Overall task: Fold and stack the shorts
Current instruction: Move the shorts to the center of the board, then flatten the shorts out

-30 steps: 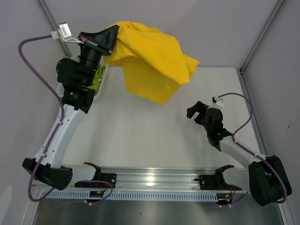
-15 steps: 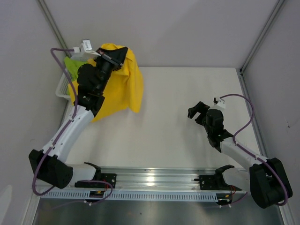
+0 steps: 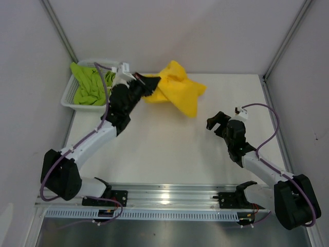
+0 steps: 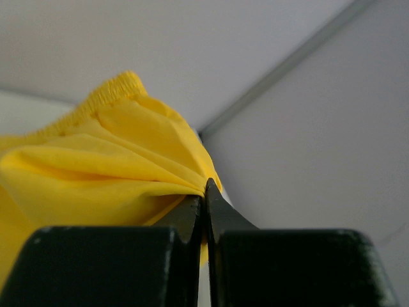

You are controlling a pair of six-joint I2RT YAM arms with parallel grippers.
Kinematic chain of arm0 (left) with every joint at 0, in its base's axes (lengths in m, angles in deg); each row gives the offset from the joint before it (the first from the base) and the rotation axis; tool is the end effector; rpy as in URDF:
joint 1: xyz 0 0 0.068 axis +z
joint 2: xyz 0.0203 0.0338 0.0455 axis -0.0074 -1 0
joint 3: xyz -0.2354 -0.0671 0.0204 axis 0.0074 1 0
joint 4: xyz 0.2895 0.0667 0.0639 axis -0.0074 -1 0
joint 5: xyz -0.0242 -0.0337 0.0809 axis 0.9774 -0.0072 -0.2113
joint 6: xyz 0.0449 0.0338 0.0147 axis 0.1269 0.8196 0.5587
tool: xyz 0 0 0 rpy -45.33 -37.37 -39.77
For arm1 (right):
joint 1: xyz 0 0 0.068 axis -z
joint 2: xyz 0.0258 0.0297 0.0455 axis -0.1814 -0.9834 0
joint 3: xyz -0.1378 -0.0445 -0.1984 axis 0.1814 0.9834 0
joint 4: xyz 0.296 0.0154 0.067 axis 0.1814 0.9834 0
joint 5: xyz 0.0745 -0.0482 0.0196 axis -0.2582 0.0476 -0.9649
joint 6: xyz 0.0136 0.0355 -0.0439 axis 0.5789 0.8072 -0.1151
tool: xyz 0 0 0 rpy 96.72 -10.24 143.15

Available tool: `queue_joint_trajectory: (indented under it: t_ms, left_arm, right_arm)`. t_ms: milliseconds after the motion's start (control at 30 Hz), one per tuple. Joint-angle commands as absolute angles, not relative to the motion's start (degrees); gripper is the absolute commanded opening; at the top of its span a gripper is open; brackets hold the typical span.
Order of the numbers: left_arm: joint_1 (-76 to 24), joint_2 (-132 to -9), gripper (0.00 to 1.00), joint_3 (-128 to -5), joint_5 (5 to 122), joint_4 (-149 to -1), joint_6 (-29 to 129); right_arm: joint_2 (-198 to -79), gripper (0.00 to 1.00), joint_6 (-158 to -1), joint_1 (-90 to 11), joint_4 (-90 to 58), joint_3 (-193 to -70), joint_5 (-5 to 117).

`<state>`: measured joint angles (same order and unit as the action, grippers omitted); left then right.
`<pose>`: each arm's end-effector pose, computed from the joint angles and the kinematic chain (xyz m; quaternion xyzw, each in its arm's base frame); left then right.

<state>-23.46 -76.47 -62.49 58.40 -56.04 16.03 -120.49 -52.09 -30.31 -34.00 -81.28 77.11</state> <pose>0.3605 -0.1622 0.3545 -0.1037 0.6494 -0.4455 0.6075 0.2728 0.0886 0.1536 0.1684 0.8010 0.1754 0.5470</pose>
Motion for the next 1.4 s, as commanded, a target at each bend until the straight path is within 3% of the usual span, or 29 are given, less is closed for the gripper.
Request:
queue_joint_trajectory:
  t_ms: [0,133,200,233,267,333,467,567,767,900,1033,1367]
  left_arm:
    - [-35.65,-69.24,0.0,-46.08,52.53,-41.29,20.49]
    - [-48.16,-67.9,0.0,-30.02,42.05,-34.87,20.59]
    - [-52.56,-68.96,0.44,-27.61,43.52,-33.45,20.32]
    - [-53.88,-69.31,0.6,-24.9,43.19,-33.97,20.06]
    - [-56.24,-68.88,0.84,-23.83,40.05,-34.84,19.36]
    - [-57.49,-66.86,0.99,-19.72,37.39,-36.96,18.92]
    - [-57.5,-56.51,0.99,-16.87,33.79,-43.62,19.44]
    - [-56.89,-46.58,0.99,-18.89,28.52,-58.16,20.06]
    - [-48.98,-43.3,0.99,-22.06,33.76,-67.37,22.7]
    - [-46.34,-46.44,0.99,-22.14,40.44,-66.41,25.23]
    - [-46.16,-53.99,0.99,-24.77,46.14,-64.3,27.61]
    - [-47.47,-68.25,0.97,-29.61,59.17,-57.44,30.87]
  right_arm:
    - [-118.64,0.99,-52.2,-30.05,-34.81,-80.94,79.65]
    - [-117.41,0.99,-51.67,-29.96,-34.28,-80.33,81.06]
    - [-116.44,0.99,-51.5,-29.88,-33.23,-80.24,82.02]
    - [-116.18,0.99,-51.41,-29.88,-32.97,-80.06,82.63]
    - [-115.83,1.0,-51.5,-29.88,-32.96,-79.98,82.81]
    - [-115.21,1.0,-51.5,-29.79,-33.31,-79.36,82.82]
    - [-116.61,0.99,-53.43,-29.79,-36.12,-79.36,78.52]
    - [-120.47,0.95,-55.01,-29.61,-37.0,-81.29,72.9]
    - [-131.1,0.88,-54.75,-29.09,-34.28,-88.14,65.16]
    - [-131.56,0.87,-52.82,-28.73,-31.23,-89.9,63.13]
    - [-131.46,0.77,-50.45,-28.47,-22.79,-94.2,63.57]
    - [-136.38,0.77,-45.87,-28.47,-14.53,-98.78,61.02]
